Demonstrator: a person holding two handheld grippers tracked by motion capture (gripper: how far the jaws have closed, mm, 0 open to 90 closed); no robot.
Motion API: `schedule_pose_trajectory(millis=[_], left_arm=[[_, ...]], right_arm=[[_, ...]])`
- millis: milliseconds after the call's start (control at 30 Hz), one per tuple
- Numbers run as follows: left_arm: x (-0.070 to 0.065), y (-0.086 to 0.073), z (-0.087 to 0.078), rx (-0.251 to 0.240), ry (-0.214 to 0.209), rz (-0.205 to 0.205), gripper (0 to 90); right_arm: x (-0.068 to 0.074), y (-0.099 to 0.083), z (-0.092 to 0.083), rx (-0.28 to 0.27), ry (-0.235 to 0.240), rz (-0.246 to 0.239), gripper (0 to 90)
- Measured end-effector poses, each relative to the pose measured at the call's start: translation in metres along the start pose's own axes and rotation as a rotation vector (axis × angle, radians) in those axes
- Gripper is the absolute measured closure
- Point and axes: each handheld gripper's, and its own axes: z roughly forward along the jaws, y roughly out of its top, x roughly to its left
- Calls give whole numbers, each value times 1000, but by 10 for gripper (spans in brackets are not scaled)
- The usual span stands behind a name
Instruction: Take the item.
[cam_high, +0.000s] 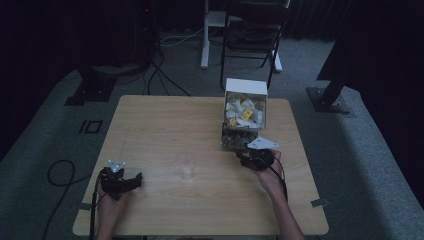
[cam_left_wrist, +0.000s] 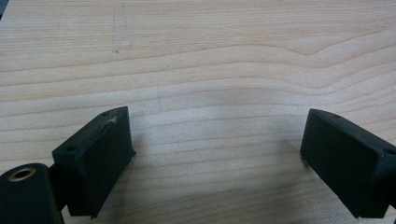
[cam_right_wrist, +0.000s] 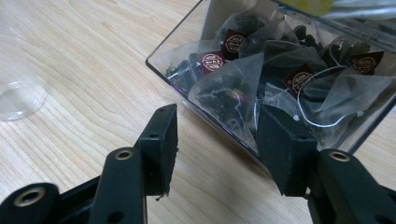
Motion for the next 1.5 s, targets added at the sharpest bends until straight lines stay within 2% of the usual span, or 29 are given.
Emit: schedule_pose_trajectory(millis=[333,433,567,967,1500], left_arm=[[0,0,0,0,0,0,98],[0,0,0,-1,0,0,98],[0,0,0,-1,0,0,98],[0,0,0,-1,0,0,98],[0,0,0,-1,0,0,98]], right_arm=[[-2,-1,7,17,5,6,508],[-3,-1,4,13,5,-4,584],[-5,0,1,14,12,-15,613],[-2,-1,-2,18,20,-26,638],[9,-8,-13,13,36,-57,655]])
